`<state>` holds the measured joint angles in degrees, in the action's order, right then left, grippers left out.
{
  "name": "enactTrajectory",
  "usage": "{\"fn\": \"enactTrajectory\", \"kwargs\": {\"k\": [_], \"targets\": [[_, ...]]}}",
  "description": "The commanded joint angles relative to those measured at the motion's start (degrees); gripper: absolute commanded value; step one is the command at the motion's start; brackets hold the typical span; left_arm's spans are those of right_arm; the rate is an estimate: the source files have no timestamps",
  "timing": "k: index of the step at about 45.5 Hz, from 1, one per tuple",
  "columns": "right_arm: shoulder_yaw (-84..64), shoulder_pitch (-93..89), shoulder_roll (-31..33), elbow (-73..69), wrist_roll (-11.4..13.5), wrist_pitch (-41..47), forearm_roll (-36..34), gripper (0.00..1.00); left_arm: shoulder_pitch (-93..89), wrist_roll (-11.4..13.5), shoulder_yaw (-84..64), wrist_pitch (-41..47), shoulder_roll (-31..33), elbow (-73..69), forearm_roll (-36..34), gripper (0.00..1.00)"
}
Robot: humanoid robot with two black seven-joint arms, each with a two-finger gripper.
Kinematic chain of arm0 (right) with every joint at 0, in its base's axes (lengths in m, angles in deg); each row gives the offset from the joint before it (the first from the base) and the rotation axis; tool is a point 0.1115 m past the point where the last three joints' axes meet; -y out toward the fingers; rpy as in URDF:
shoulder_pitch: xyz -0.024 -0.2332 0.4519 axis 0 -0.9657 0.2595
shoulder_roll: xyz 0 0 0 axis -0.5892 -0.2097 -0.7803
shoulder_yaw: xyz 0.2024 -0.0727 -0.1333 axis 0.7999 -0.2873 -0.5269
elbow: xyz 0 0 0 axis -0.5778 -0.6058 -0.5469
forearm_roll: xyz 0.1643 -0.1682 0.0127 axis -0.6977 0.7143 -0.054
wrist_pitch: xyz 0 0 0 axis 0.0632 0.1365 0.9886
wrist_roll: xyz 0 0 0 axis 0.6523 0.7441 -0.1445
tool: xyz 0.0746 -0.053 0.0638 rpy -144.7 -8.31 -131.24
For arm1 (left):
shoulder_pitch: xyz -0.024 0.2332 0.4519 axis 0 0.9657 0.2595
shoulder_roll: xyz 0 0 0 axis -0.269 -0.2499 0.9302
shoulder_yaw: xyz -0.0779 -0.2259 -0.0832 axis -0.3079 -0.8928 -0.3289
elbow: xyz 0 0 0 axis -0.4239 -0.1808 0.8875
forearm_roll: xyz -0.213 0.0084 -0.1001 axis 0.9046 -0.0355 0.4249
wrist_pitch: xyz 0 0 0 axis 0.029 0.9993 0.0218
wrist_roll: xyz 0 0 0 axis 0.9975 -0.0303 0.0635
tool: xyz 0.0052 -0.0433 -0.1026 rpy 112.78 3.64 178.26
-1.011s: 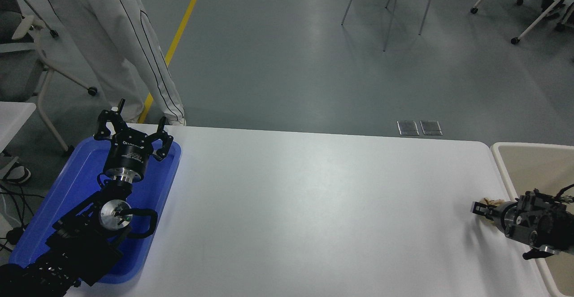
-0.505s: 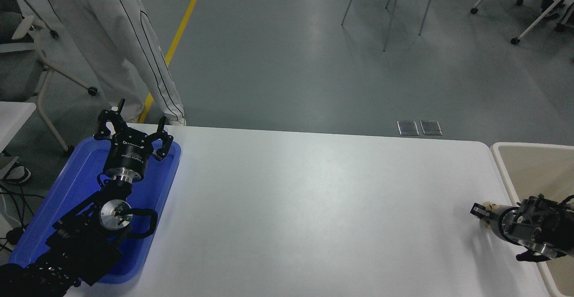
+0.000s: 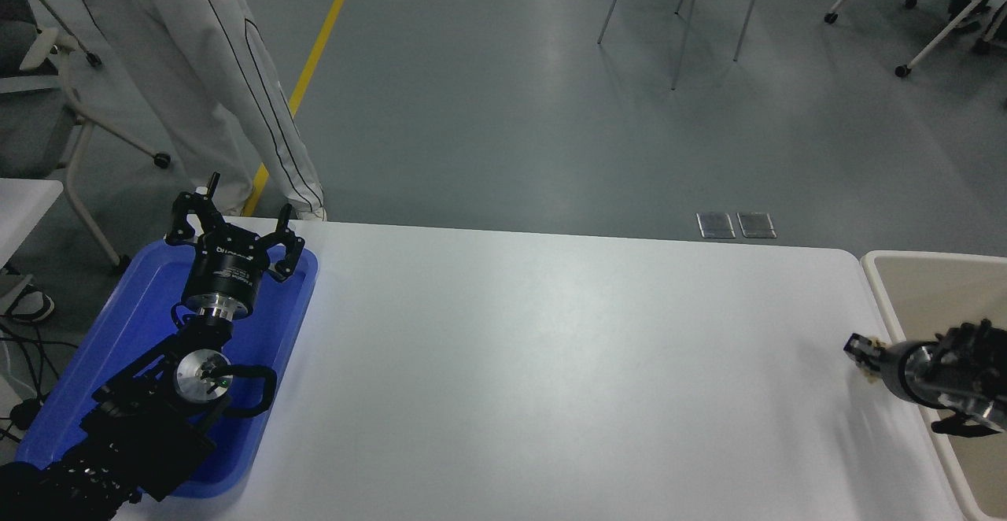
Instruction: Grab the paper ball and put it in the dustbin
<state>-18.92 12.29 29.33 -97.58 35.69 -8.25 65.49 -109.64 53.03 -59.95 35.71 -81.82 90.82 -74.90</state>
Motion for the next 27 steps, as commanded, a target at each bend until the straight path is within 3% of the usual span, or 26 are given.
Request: {"fn": "enactTrajectory", "kwargs": {"k": [1, 15, 27], "targets": [[-11.08, 13.42, 3.62, -13.58, -0.27, 0.87, 3.6, 0.0, 0.0, 0.0, 0.08, 0.0, 0.0, 0.0, -0.01, 1.0], [-28.58, 37.77, 3.54, -24.48, -0.53, 20.55, 3.43, 0.0, 0.0, 0.0, -0.01, 0.0, 0.0, 0.0, -0.01, 1.0], [-34.56, 54.03, 3.18, -30.9, -0.53, 29.17, 3.34, 0.0, 0.0, 0.0, 0.08, 0.0, 0.0, 0.0, -0.01, 1.0]]}}
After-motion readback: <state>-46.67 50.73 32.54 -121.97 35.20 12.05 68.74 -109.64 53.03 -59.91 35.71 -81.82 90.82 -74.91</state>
